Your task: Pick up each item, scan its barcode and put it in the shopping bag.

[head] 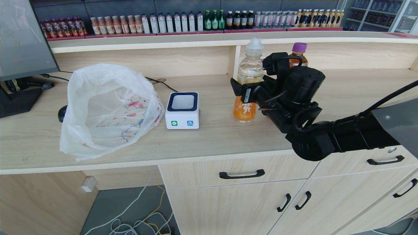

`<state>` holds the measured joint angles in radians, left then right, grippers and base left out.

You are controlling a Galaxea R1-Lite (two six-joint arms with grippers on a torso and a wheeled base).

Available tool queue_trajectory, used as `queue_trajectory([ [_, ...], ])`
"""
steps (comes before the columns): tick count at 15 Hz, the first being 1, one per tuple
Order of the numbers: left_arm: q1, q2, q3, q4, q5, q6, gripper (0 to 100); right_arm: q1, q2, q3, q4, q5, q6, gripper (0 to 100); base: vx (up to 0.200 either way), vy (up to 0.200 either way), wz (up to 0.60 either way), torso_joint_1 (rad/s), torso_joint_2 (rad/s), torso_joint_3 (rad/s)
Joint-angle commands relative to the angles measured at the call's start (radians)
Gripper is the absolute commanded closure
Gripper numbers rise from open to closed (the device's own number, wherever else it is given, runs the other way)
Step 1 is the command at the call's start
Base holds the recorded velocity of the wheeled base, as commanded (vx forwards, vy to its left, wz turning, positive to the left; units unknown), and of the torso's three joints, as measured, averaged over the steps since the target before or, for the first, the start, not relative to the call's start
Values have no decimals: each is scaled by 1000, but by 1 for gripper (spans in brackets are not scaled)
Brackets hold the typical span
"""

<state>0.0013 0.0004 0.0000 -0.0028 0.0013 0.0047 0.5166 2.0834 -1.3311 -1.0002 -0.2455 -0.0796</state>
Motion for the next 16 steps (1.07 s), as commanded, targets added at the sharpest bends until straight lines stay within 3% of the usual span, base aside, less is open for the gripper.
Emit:
queue_trajectory([
  [1,0,0,0,0,0,0,0,0,1,-13,2,0,0,0,0,0,0,0,0,0],
  [14,0,0,0,0,0,0,0,2,12,-33,8,0,0,0,0,0,0,0,0,0],
  [15,0,0,0,0,0,0,0,0,12,-34,8,0,0,100,0,0,0,0,0,0],
  [16,0,0,0,0,0,0,0,2,9,-33,8,0,0,100,0,0,0,0,0,0],
])
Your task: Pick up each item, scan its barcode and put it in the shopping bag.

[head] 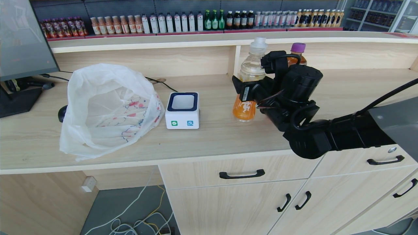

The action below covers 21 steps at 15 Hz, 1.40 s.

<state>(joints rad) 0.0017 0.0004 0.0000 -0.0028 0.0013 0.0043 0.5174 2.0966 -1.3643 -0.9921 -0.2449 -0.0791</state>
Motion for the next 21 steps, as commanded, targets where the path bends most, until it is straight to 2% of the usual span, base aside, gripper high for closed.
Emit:
queue_trajectory([
  [1,0,0,0,0,0,0,0,1,-10,-3,0,-1,-1,100,0,0,0,0,0,0],
  [12,0,0,0,0,0,0,0,3,-36,-26,10,7,-1,100,0,0,0,0,0,0],
  [17,0,0,0,0,0,0,0,35,-104,-16,15,6,-11,100,0,0,0,0,0,0],
  [21,0,0,0,0,0,0,0,69,-228,102,15,-2,-44,100,0,0,0,0,0,0],
])
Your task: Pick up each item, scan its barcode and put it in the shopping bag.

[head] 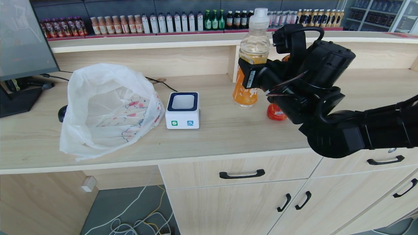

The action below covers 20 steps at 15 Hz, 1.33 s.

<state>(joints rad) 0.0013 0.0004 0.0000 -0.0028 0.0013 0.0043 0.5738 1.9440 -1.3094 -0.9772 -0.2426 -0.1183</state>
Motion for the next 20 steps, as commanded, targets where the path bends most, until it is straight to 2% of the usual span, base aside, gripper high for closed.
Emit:
queue_trajectory([
  [1,0,0,0,0,0,0,0,14,-111,94,0,-3,-6,100,0,0,0,0,0,0],
  [8,0,0,0,0,0,0,0,123,-338,398,-9,-12,-18,100,0,0,0,0,0,0],
  [12,0,0,0,0,0,0,0,172,-450,552,-28,-58,-44,100,0,0,0,0,0,0],
  [16,0,0,0,0,0,0,0,185,-588,760,-40,-69,-21,100,0,0,0,0,0,0],
  [20,0,0,0,0,0,0,0,185,-689,829,-40,-67,26,100,0,0,0,0,0,0],
])
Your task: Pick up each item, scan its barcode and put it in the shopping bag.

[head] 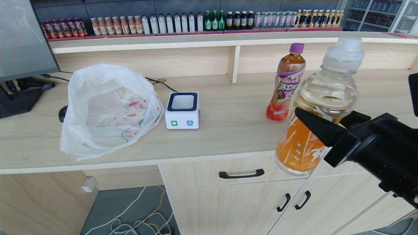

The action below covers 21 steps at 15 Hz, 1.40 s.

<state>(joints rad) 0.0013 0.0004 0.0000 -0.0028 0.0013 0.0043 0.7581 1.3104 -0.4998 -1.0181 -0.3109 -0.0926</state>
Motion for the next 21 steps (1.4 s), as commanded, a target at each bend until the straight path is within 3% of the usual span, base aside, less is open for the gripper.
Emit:
queue_trajectory([
  [1,0,0,0,0,0,0,0,1,-77,44,1,1,-1,100,0,0,0,0,0,0],
  [10,0,0,0,0,0,0,0,26,-306,296,3,4,-52,100,0,0,0,0,0,0],
  [13,0,0,0,0,0,0,0,58,-307,297,3,4,-79,100,0,0,0,0,0,0],
  [21,0,0,0,0,-1,0,0,273,-117,155,7,16,-435,100,0,0,0,0,0,0],
])
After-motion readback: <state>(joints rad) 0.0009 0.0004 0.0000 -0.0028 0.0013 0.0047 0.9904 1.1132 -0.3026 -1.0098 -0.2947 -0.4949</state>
